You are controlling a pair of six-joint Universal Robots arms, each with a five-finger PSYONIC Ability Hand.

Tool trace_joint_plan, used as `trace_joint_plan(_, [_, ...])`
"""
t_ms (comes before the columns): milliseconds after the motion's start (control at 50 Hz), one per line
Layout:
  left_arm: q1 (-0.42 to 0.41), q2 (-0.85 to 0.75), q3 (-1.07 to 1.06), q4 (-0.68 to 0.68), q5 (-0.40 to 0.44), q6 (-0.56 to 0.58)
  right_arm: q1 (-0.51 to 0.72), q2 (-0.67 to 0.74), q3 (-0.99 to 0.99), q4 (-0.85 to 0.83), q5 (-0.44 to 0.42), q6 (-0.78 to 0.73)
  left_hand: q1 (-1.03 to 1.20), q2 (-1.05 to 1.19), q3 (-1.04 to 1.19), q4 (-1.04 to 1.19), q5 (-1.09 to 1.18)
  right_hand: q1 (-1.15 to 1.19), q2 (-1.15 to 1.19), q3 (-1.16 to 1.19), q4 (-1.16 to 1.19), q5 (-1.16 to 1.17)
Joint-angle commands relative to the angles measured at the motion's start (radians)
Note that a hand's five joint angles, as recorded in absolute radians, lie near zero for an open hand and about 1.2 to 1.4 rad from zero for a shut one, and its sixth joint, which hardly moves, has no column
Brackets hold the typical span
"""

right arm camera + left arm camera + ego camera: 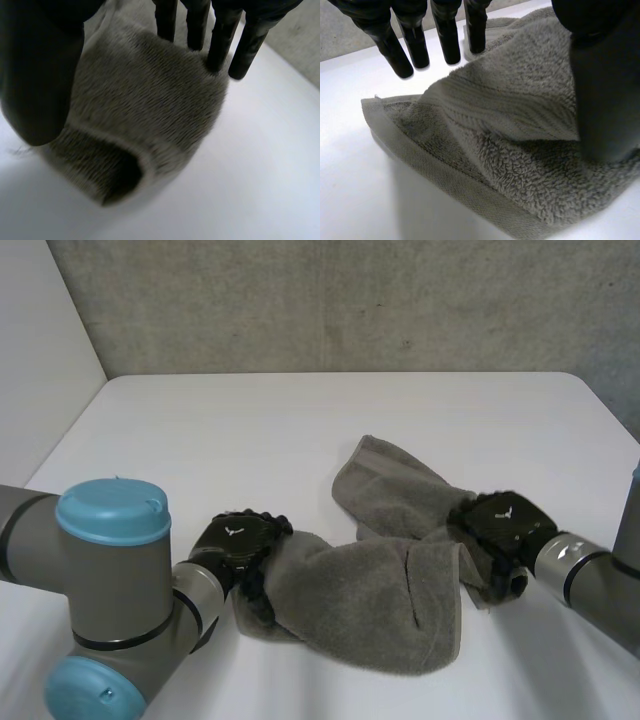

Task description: Fold the towel.

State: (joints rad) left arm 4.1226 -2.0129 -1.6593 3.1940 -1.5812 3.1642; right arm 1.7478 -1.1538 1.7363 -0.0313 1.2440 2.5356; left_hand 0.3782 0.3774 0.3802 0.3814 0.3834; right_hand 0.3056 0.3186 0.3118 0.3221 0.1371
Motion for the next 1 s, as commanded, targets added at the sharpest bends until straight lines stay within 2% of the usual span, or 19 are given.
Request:
trace_joint_plan(20, [-0.002, -0.023, 0.019, 0.018, -0.002, 0.0, 0.005, 0.072, 0.008, -0.071, 0.009, 0.012, 0.217, 0.218, 0.215, 0.214, 0.037, 0.488, 0.475, 0.482, 0.471, 0.482])
trace_joint_plan(40, [-0.002, -0.021, 0.019, 0.018, 0.0, 0.0, 0.005, 0.072, 0.008, -0.072, 0.009, 0.012, 0.388, 0.389, 0.386, 0.385, 0.209, 0.49, 0.477, 0.484, 0.473, 0.484])
trace_joint_plan(60, [-0.005, -0.018, 0.019, 0.018, 0.0, -0.001, 0.004, 0.072, 0.008, -0.09, 0.012, 0.015, 0.565, 0.565, 0.563, 0.561, 0.385, 0.812, 0.8, 0.806, 0.796, 0.806])
trace_joint_plan(80, [-0.005, -0.018, 0.019, 0.018, 0.0, -0.001, -0.001, 0.062, 0.009, -0.111, 0.015, 0.031, 0.566, 0.567, 0.564, 0.563, 0.387, 1.088, 1.075, 1.082, 1.071, 1.082])
trace_joint_plan(120, [-0.018, -0.004, 0.016, 0.018, -0.005, -0.001, -0.01, 0.043, 0.012, -0.128, 0.02, 0.061, 0.908, 0.909, 0.906, 0.905, 0.728, 1.091, 1.078, 1.085, 1.074, 1.085])
trace_joint_plan(160, [-0.025, 0.003, 0.016, 0.015, -0.005, -0.003, -0.028, -0.036, 0.018, -0.128, 0.018, 0.118, 1.017, 1.018, 1.015, 1.014, 0.837, 1.091, 1.078, 1.085, 1.074, 1.085])
trace_joint_plan(240, [-0.024, 0.106, 0.012, 0.004, 0.0, -0.007, -0.085, -0.281, 0.046, -0.122, -0.004, 0.209, 1.018, 1.019, 1.016, 1.015, 0.838, 1.091, 1.078, 1.085, 1.074, 1.085])
trace_joint_plan(320, [-0.019, 0.201, 0.007, -0.003, 0.001, -0.009, -0.102, -0.406, 0.04, -0.062, -0.037, 0.203, 1.018, 1.019, 1.016, 1.015, 0.838, 1.091, 1.078, 1.085, 1.074, 1.085])
trace_joint_plan(420, [-0.004, 0.362, 0.018, -0.064, 0.032, -0.013, -0.197, -0.596, -0.066, 0.242, -0.138, 0.096, 1.018, 1.019, 1.016, 1.015, 0.838, 1.091, 1.078, 1.085, 1.074, 1.085])
trace_joint_plan(480, [0.018, 0.376, 0.01, -0.083, 0.076, -0.013, -0.226, -0.616, -0.106, 0.338, -0.196, 0.022, 1.018, 1.019, 1.016, 1.015, 0.838, 1.091, 1.078, 1.085, 1.074, 1.085])
trace_joint_plan(540, [0.047, 0.364, -0.002, -0.085, 0.114, -0.015, -0.22, -0.607, -0.123, 0.381, -0.221, -0.015, 1.018, 1.019, 1.016, 1.015, 0.838, 1.091, 1.078, 1.085, 1.074, 1.085])
trace_joint_plan(640, [0.109, 0.156, -0.001, -0.069, 0.13, -0.001, -0.091, -0.461, -0.133, 0.373, -0.205, -0.026, 1.018, 1.019, 1.016, 1.015, 0.838, 1.091, 1.078, 1.085, 1.074, 1.085])
trace_joint_plan(740, [0.198, -0.022, 0.128, -0.06, 0.13, 0.002, 0.132, -0.175, -0.224, 0.375, -0.054, -0.031, 1.018, 1.019, 1.016, 1.015, 0.838, 1.091, 1.078, 1.085, 1.074, 1.085])
trace_joint_plan(840, [0.255, -0.181, 0.342, -0.071, 0.135, 0.027, 0.203, -0.015, -0.328, 0.323, 0.051, -0.008, 1.018, 1.019, 1.016, 1.015, 0.838, 1.091, 1.078, 1.085, 1.074, 1.085])
trace_joint_plan(900, [0.266, -0.262, 0.483, -0.071, 0.135, 0.034, 0.21, 0.045, -0.37, 0.244, 0.095, 0.037, 0.845, 0.846, 0.843, 0.842, 0.665, 1.091, 1.078, 1.085, 1.074, 1.085])
trace_joint_plan(920, [0.266, -0.292, 0.534, -0.069, 0.135, 0.034, 0.208, 0.055, -0.379, 0.214, 0.11, 0.063, 0.636, 0.637, 0.634, 0.633, 0.456, 1.091, 1.078, 1.085, 1.074, 1.085])
trace_joint_plan(940, [0.266, -0.293, 0.535, -0.069, 0.135, 0.034, 0.208, 0.056, -0.379, 0.214, 0.111, 0.063, 0.634, 0.635, 0.632, 0.631, 0.454, 1.091, 1.078, 1.085, 1.074, 1.085])
trace_joint_plan(980, [0.266, -0.329, 0.619, -0.066, 0.125, 0.037, 0.208, 0.062, -0.38, 0.163, 0.138, 0.107, 0.178, 0.179, 0.176, 0.175, -0.002, 1.091, 1.078, 1.085, 1.074, 1.085])
trace_joint_plan(1000, [0.266, -0.329, 0.619, -0.066, 0.125, 0.037, 0.208, 0.062, -0.38, 0.163, 0.138, 0.107, 0.176, 0.177, 0.174, 0.173, -0.004, 1.091, 1.078, 1.085, 1.074, 1.085])
